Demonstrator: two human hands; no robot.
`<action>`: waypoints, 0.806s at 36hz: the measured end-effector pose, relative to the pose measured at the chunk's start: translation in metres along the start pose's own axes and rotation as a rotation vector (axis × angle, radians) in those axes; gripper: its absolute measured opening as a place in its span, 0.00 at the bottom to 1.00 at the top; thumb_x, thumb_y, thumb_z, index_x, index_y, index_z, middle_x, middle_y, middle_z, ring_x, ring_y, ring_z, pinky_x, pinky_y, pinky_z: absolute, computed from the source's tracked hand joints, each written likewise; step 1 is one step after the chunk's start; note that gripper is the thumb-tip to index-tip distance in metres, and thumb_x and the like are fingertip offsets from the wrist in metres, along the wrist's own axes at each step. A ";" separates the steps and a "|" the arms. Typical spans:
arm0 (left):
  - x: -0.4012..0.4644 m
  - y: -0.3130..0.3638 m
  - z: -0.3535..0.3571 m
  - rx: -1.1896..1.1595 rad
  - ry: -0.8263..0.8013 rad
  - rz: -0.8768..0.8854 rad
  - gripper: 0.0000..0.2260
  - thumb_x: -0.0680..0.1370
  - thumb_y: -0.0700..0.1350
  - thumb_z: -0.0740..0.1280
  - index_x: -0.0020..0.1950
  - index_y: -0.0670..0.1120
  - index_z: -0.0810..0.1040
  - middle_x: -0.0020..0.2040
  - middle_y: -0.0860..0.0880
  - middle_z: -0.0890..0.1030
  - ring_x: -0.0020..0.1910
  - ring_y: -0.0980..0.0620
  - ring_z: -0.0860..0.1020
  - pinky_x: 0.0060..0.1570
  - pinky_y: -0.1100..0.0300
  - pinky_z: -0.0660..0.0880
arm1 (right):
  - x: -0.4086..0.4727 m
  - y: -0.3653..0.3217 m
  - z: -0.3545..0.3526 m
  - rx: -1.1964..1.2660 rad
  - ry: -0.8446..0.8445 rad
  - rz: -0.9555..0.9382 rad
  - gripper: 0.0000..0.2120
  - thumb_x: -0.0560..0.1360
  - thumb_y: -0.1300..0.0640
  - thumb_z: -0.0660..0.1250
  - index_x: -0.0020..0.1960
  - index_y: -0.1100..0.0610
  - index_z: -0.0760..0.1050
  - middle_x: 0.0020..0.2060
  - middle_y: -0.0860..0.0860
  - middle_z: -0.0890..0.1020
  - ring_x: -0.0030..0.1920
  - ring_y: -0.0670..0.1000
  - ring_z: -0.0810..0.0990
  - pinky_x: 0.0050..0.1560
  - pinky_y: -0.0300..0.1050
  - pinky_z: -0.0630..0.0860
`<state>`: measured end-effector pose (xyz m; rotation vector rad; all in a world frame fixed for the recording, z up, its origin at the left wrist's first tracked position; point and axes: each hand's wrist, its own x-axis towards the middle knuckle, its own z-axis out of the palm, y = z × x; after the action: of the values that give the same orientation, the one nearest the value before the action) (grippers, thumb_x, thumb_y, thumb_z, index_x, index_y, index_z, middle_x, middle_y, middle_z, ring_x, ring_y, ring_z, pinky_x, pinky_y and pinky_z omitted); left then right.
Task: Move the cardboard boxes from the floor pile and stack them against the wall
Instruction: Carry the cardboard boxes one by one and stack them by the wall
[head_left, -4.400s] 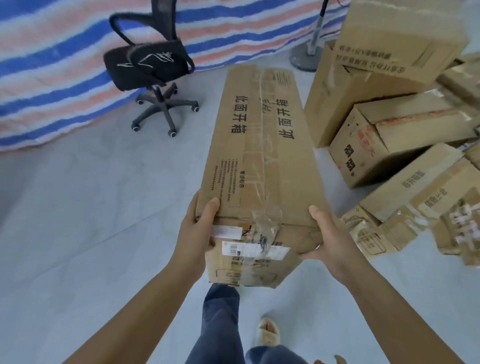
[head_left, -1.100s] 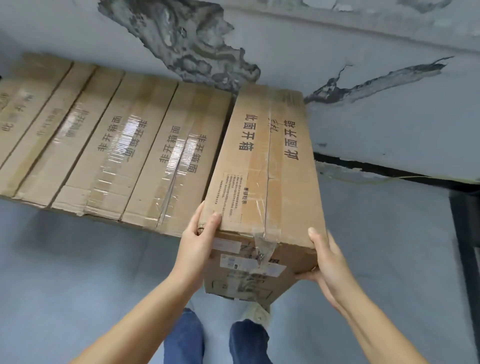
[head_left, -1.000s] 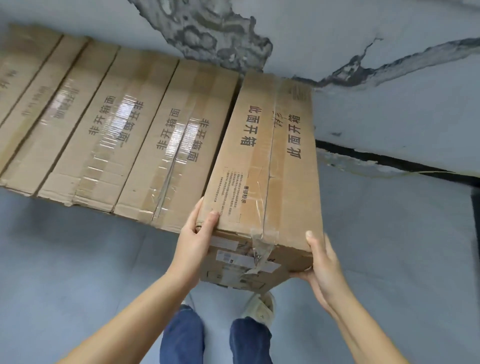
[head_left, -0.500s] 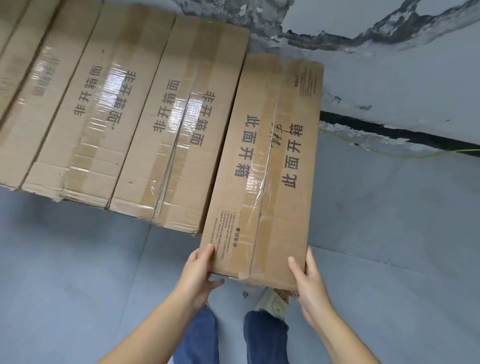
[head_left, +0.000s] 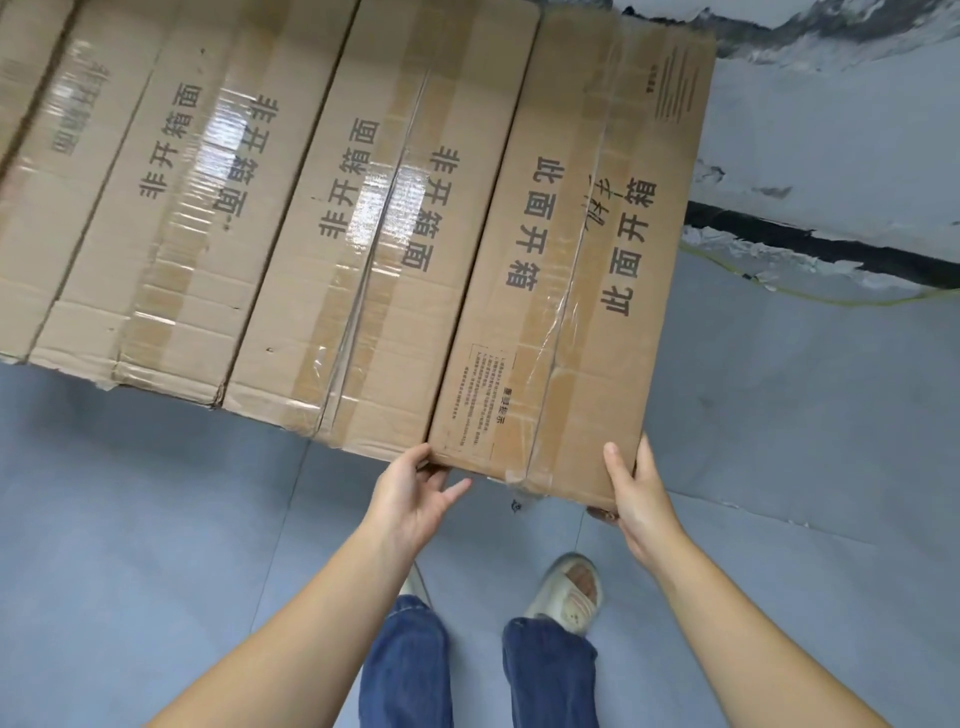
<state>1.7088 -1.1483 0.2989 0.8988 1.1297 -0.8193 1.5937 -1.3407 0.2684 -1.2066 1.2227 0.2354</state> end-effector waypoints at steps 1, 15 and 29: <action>-0.002 0.001 0.000 0.012 0.007 0.001 0.08 0.83 0.38 0.55 0.49 0.40 0.72 0.60 0.39 0.75 0.66 0.42 0.72 0.65 0.38 0.65 | 0.000 -0.002 -0.001 -0.017 -0.010 0.022 0.21 0.82 0.49 0.57 0.73 0.43 0.60 0.63 0.46 0.76 0.57 0.53 0.78 0.45 0.50 0.76; -0.146 0.038 0.002 0.470 0.021 0.182 0.07 0.82 0.40 0.59 0.59 0.41 0.71 0.67 0.38 0.71 0.64 0.44 0.72 0.63 0.44 0.70 | -0.117 -0.086 -0.043 -0.395 -0.112 -0.072 0.32 0.81 0.50 0.60 0.78 0.48 0.47 0.77 0.50 0.58 0.74 0.50 0.61 0.70 0.46 0.59; -0.424 0.033 -0.051 1.078 -0.439 0.907 0.20 0.72 0.53 0.65 0.64 0.52 0.75 0.55 0.54 0.83 0.57 0.57 0.79 0.57 0.66 0.74 | -0.387 -0.129 -0.130 -0.445 -0.200 -0.623 0.31 0.62 0.22 0.60 0.64 0.21 0.58 0.62 0.28 0.72 0.65 0.35 0.70 0.64 0.33 0.69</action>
<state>1.6213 -1.0504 0.7066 1.8009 -0.2549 -0.7495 1.4531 -1.3291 0.6729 -1.8408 0.5873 0.1583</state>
